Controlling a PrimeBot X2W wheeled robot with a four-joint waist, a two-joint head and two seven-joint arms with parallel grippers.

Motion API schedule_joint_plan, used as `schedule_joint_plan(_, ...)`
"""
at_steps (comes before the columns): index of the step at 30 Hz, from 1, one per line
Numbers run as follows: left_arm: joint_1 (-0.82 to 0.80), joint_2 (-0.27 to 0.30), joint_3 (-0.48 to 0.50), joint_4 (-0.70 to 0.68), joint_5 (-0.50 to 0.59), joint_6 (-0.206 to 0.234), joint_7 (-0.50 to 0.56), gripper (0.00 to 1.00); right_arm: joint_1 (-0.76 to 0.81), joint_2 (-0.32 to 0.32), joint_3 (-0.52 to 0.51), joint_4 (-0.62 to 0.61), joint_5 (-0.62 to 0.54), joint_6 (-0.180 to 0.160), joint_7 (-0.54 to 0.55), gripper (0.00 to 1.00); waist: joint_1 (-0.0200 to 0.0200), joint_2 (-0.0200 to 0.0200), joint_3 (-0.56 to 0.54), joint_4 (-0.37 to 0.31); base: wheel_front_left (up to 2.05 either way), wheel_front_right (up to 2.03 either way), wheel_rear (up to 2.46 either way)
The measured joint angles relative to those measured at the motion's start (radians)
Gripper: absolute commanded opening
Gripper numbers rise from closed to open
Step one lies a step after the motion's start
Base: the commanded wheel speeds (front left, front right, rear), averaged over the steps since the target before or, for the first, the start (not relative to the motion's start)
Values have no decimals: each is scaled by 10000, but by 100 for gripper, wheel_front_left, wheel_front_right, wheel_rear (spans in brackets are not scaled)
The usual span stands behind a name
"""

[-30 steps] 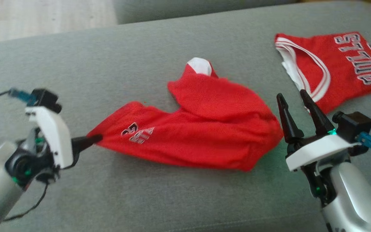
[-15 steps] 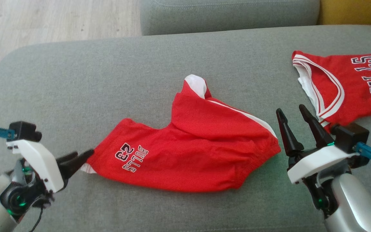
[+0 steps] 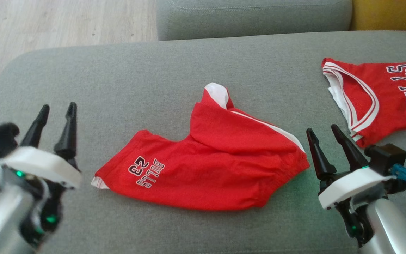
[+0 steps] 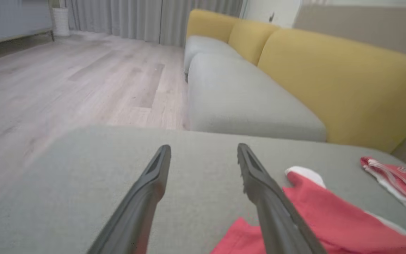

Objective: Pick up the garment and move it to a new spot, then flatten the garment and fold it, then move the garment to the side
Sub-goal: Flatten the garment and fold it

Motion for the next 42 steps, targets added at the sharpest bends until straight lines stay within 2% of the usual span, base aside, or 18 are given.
schedule_joint_plan(1, 442, -368, 570, -391, 554, 267, -4, 100, -5, -2, -31, 0, 0, 0, 73, 100, 0, 0, 15, 17, 0, 0, 0)
schedule_joint_plan(3, 1338, -1104, 1547, -1049, 1511, 535, -2, 100, -7, -2, -50, 2, -2, 0, 178, 100, 0, 0, 28, 38, 0, 0, 0)
schedule_joint_plan(6, 2568, -1996, 2512, -1551, 2734, 487, -4, 100, -9, -4, -79, 44, -17, 0, 477, 100, 0, 0, 33, 94, 0, 0, 0)
schedule_joint_plan(10, 3339, -2648, 2955, -1555, 3847, -48, -4, 100, -55, -27, -65, 366, -48, 0, 1296, 100, 0, 0, 50, 210, 0, 0, 0)
schedule_joint_plan(17, 3349, -3547, 3409, -1193, 4591, -918, -4, 100, -354, -33, -44, 1421, 50, 0, 3551, 100, 0, 0, 142, 488, 0, 0, 0)
schedule_joint_plan(22, 3347, -4000, 3766, -949, 4913, -1360, -4, 100, -977, -25, -205, 1710, 65, 0, 4069, 99, 0, 0, 254, 717, 0, 0, 0)
schedule_joint_plan(24, 3347, -4126, 3921, -823, 5041, -1490, -4, 100, -1119, -23, -207, 1812, 69, 0, 4234, 40, 0, 0, 298, 812, 0, 0, 0)
schedule_joint_plan(25, 3347, -4174, 3973, -790, 5089, -1555, -4, 100, -1126, -25, -213, 1827, 75, 0, 4288, 0, 0, 0, 320, 854, 0, 0, 0)
schedule_joint_plan(34, 3348, -4610, 4566, -602, 5513, -2011, -4, 100, -1313, -161, -552, 1666, -13, 0, 4186, 0, 0, 0, 535, 1122, 0, 0, 0)
schedule_joint_plan(42, 3058, -5060, 4801, -516, 5845, -2472, -4, 100, -3567, -805, -257, 1843, 176, 0, 4577, 0, 1, 0, 1204, 1419, 0, 0, 0)
